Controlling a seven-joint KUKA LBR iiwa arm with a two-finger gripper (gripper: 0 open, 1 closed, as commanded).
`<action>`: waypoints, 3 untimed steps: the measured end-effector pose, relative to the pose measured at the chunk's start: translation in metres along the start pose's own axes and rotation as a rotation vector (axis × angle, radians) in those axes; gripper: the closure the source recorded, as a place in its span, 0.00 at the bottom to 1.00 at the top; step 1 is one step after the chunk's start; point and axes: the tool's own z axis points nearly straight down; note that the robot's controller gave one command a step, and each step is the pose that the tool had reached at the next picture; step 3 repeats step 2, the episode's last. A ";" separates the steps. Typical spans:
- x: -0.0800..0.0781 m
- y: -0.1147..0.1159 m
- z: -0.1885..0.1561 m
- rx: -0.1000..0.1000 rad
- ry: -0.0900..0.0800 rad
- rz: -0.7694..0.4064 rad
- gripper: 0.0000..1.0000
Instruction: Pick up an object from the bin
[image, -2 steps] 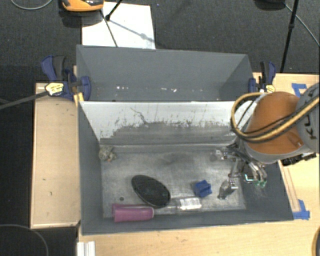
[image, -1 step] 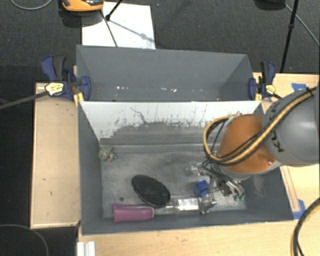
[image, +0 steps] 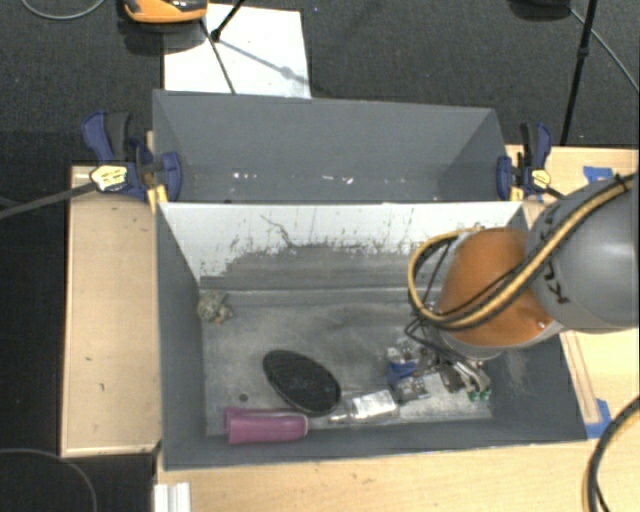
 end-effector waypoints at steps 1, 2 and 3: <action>-0.015 -0.012 0.000 -0.001 -0.005 -0.008 1.00; -0.019 0.004 -0.156 0.002 -0.013 0.015 1.00; -0.019 0.004 -0.156 0.002 -0.013 0.015 1.00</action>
Offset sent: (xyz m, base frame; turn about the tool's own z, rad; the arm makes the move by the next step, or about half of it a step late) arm 0.0156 -0.0094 -0.0019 -0.0114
